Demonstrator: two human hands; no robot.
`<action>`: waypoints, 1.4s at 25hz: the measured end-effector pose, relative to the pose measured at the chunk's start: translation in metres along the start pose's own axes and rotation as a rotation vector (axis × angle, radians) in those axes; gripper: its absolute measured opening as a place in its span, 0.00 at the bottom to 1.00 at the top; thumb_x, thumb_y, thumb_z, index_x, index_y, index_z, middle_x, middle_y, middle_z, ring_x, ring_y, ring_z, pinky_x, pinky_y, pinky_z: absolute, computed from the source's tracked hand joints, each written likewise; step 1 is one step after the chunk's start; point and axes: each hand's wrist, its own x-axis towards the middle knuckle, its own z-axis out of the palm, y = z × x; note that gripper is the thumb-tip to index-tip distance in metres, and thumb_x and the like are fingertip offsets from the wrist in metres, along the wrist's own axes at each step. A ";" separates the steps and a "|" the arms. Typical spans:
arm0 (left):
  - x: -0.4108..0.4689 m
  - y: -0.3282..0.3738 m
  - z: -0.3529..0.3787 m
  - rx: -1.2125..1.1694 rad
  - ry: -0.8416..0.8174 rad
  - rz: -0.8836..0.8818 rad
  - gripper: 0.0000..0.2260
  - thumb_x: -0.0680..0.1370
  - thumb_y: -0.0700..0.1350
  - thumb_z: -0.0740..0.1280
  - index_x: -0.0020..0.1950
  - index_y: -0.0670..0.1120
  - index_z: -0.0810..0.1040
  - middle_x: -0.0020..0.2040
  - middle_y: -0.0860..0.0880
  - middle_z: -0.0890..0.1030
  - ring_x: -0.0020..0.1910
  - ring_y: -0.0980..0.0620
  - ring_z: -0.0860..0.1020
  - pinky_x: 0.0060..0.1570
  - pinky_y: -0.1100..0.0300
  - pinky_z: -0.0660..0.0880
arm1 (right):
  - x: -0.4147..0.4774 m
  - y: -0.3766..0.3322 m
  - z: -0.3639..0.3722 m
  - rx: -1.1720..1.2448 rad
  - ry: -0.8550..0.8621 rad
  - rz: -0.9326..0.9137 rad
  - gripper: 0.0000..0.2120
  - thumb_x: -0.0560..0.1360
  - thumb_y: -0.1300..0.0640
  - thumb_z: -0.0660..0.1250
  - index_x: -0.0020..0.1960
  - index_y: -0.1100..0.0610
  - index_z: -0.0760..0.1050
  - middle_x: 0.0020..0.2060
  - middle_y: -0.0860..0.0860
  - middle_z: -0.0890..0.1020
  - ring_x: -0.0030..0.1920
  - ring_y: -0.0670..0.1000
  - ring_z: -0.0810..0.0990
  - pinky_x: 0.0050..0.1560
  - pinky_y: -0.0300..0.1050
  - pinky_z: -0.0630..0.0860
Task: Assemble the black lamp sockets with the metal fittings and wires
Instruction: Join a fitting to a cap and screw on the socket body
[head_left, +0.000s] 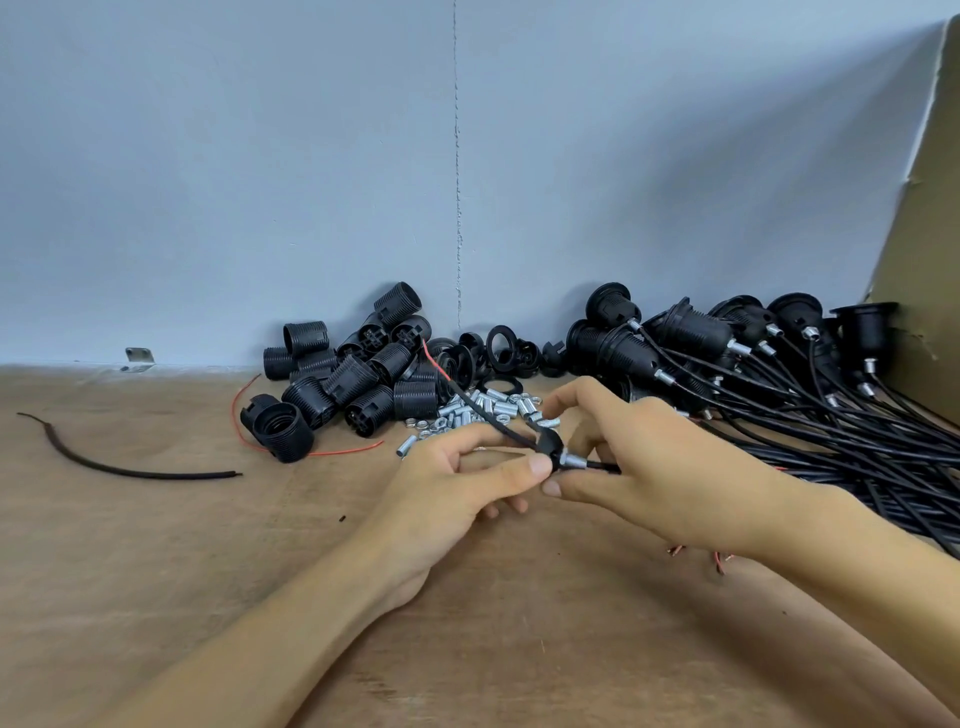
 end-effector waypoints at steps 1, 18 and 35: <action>0.001 0.000 -0.001 -0.039 0.021 0.001 0.18 0.66 0.52 0.78 0.54 0.48 0.86 0.45 0.49 0.87 0.36 0.55 0.79 0.36 0.67 0.73 | -0.001 0.000 0.000 -0.054 0.016 0.002 0.18 0.75 0.37 0.66 0.59 0.40 0.63 0.39 0.46 0.82 0.34 0.43 0.75 0.33 0.39 0.69; 0.005 -0.011 -0.004 0.024 0.218 -0.012 0.18 0.70 0.37 0.79 0.55 0.55 0.86 0.50 0.53 0.87 0.49 0.55 0.86 0.50 0.63 0.77 | 0.003 0.042 0.006 -0.694 0.209 0.375 0.15 0.83 0.45 0.53 0.45 0.50 0.72 0.30 0.45 0.67 0.37 0.54 0.72 0.38 0.47 0.63; 0.011 -0.008 -0.003 0.075 0.169 0.013 0.17 0.71 0.36 0.76 0.54 0.53 0.85 0.48 0.52 0.88 0.45 0.58 0.84 0.47 0.63 0.76 | 0.006 -0.004 0.039 0.039 0.191 -0.066 0.23 0.79 0.48 0.66 0.73 0.45 0.66 0.64 0.42 0.75 0.65 0.42 0.72 0.68 0.43 0.68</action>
